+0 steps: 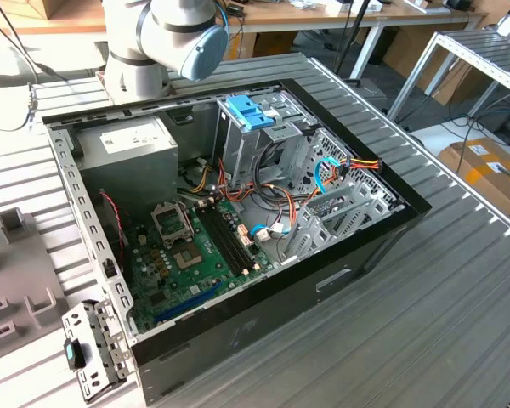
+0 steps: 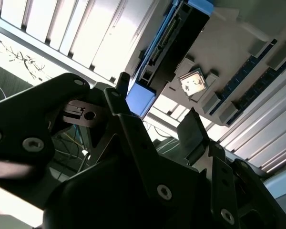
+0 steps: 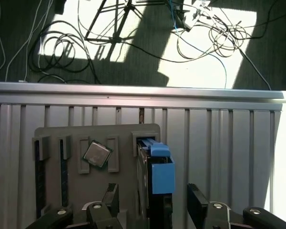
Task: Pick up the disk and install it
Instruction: 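Pick up the disk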
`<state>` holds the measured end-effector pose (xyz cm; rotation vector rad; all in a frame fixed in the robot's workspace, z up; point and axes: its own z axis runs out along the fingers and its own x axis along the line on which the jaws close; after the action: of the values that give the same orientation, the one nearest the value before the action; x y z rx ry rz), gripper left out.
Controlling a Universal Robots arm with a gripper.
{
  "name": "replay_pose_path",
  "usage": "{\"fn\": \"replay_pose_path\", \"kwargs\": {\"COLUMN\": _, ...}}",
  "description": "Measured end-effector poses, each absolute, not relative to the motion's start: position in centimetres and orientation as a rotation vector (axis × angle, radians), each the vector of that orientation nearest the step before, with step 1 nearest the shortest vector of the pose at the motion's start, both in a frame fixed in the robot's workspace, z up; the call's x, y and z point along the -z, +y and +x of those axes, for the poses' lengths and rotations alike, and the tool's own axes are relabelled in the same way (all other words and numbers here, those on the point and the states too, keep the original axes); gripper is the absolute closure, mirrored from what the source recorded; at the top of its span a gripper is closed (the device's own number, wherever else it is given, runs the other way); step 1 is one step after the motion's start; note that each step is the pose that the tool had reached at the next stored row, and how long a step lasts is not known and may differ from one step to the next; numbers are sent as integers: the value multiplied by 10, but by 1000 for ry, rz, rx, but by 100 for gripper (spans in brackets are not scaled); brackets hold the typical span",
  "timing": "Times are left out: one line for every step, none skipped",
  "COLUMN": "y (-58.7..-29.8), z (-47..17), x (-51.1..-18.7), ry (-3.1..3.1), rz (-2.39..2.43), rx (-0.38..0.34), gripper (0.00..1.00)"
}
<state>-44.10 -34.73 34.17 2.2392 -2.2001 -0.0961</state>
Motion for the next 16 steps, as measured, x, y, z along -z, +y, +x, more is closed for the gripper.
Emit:
{"fn": "replay_pose_path", "kwargs": {"y": -347, "z": -441, "x": -341, "ry": -2200, "rz": 2240, "rx": 96, "gripper": 32}}
{"fn": "replay_pose_path", "kwargs": {"y": -347, "z": -441, "x": -340, "ry": -2199, "rz": 2240, "rx": 96, "gripper": 32}}
{"fn": "replay_pose_path", "kwargs": {"y": -347, "z": -441, "x": -339, "ry": -2198, "rz": 2241, "rx": 96, "gripper": 32}}
{"fn": "replay_pose_path", "kwargs": {"y": -347, "z": -441, "x": -337, "ry": -2197, "rz": 2242, "rx": 96, "gripper": 32}}
{"fn": "replay_pose_path", "kwargs": {"y": -347, "z": -441, "x": -335, "ry": -2196, "rz": 2243, "rx": 96, "gripper": 32}}
{"fn": "replay_pose_path", "kwargs": {"y": -347, "z": -441, "x": -334, "ry": -2196, "rz": 2243, "rx": 96, "gripper": 32}}
{"fn": "replay_pose_path", "kwargs": {"y": -347, "z": -441, "x": -333, "ry": -2196, "rz": 2243, "rx": 96, "gripper": 32}}
{"fn": "replay_pose_path", "kwargs": {"y": -347, "z": -441, "x": -332, "ry": -2195, "rz": 2244, "rx": 96, "gripper": 32}}
{"fn": "replay_pose_path", "kwargs": {"y": -347, "z": -441, "x": -331, "ry": -2195, "rz": 2244, "rx": 96, "gripper": 32}}
{"fn": "replay_pose_path", "kwargs": {"y": -347, "z": -441, "x": -330, "ry": -2195, "rz": 2244, "rx": 96, "gripper": 32}}
{"fn": "replay_pose_path", "kwargs": {"y": -347, "z": -441, "x": -330, "ry": -2194, "rz": 2245, "rx": 96, "gripper": 32}}
{"fn": "replay_pose_path", "kwargs": {"y": -347, "z": -441, "x": -329, "ry": -2194, "rz": 2245, "rx": 96, "gripper": 32}}
{"fn": "replay_pose_path", "kwargs": {"y": -347, "z": -441, "x": -328, "ry": -2194, "rz": 2245, "rx": 96, "gripper": 32}}
{"fn": "replay_pose_path", "kwargs": {"y": -347, "z": -441, "x": -327, "ry": -2194, "rz": 2245, "rx": 96, "gripper": 32}}
{"fn": "replay_pose_path", "kwargs": {"y": -347, "z": -441, "x": -327, "ry": -2194, "rz": 2245, "rx": 96, "gripper": 32}}
{"fn": "replay_pose_path", "kwargs": {"y": -347, "z": -441, "x": -326, "ry": -2193, "rz": 2245, "rx": 96, "gripper": 32}}
